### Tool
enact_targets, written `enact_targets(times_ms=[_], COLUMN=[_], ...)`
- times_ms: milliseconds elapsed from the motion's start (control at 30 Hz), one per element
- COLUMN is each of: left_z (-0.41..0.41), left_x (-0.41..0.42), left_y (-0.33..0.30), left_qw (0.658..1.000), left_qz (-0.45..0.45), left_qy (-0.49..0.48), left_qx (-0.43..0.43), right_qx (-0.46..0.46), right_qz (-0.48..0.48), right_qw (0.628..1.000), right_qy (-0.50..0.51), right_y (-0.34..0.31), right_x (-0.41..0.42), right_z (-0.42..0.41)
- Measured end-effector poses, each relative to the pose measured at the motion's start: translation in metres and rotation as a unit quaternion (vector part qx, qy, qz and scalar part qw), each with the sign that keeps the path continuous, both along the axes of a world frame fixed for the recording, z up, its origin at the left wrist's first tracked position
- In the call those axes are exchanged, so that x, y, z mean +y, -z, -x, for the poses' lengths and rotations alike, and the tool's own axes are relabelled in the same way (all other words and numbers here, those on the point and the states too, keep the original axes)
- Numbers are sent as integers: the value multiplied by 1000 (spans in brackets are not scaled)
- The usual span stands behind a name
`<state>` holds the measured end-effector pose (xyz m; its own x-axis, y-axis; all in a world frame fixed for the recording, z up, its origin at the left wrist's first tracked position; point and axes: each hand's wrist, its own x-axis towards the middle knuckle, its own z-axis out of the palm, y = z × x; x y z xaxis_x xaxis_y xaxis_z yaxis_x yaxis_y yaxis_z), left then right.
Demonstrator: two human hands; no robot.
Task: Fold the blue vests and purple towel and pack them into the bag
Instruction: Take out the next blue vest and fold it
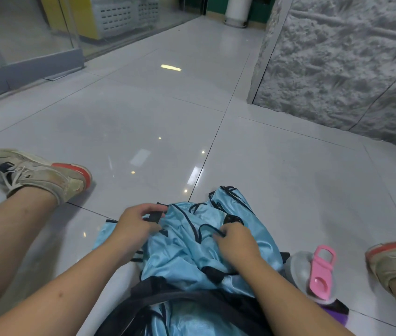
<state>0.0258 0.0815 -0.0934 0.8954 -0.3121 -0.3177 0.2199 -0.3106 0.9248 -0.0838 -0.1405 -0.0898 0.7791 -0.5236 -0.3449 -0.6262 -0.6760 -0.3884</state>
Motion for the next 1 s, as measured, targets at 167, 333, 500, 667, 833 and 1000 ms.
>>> enact_targets(times_ms=[167,333,500,667,833,1000], left_z=[-18,-24,-8,28,19,4], left_x=[-4,-6,-19,-48,-44,-17], left_y=[-23,-43,-49,-64,-54,-59], left_qw=[992,981,951,958,952,826], left_qz=[-22,-47,-180,-125,198,387], left_qy=[-11,-27,64,188,33,-41], left_qx=[-126,-186,-244,-174,230,408], right_qx=[-162,-268,-299,-258,-187,-59], right_qz=[-22,-79,-196,-281,-310,-312], right_qw=[980,949,924,924,925,921], right_qy=[114,147,138,15,-116,-225], right_y=[-28,-73,-105,-129,-146,-142], right_x=[-22,-31,-21,1,18,34], right_z=[-12,-26,-40,-45,-40,-30])
